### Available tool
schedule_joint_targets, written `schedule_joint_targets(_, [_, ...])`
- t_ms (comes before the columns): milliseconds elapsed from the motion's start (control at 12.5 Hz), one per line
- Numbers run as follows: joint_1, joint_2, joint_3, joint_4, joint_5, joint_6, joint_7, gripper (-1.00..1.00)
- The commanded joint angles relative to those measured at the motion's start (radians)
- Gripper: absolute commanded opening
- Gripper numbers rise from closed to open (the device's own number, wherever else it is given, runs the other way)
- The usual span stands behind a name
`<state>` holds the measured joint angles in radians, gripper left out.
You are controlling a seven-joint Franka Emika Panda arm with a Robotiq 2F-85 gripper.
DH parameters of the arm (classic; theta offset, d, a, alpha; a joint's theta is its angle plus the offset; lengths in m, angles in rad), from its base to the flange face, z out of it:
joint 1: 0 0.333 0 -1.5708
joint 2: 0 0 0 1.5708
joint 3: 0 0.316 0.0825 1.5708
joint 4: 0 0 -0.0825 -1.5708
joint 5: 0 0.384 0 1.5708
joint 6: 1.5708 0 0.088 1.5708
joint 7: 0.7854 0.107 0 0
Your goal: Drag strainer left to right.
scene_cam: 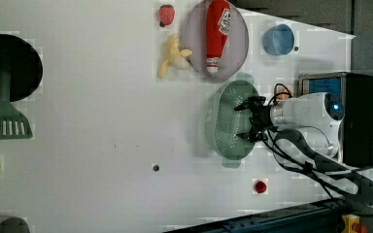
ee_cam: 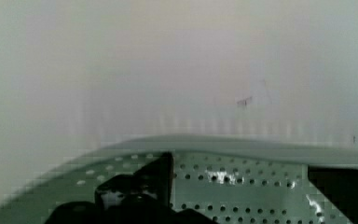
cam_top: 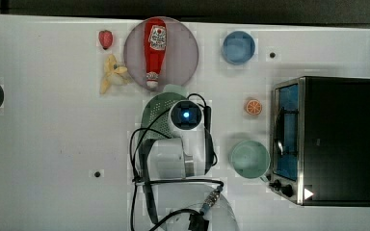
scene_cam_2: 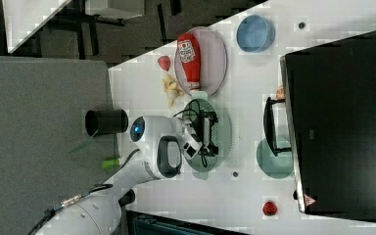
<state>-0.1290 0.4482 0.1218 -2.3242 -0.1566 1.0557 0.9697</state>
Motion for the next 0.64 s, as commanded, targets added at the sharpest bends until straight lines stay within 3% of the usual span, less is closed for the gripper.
schedule_joint_targets(80, [-0.014,-0.034,-0.066,-0.015,-0.01,-0.009,-0.122,1.0])
schedule_joint_targets(640, [-0.015,-0.034,-0.164,-0.015,-0.01,0.009,-0.195,1.0])
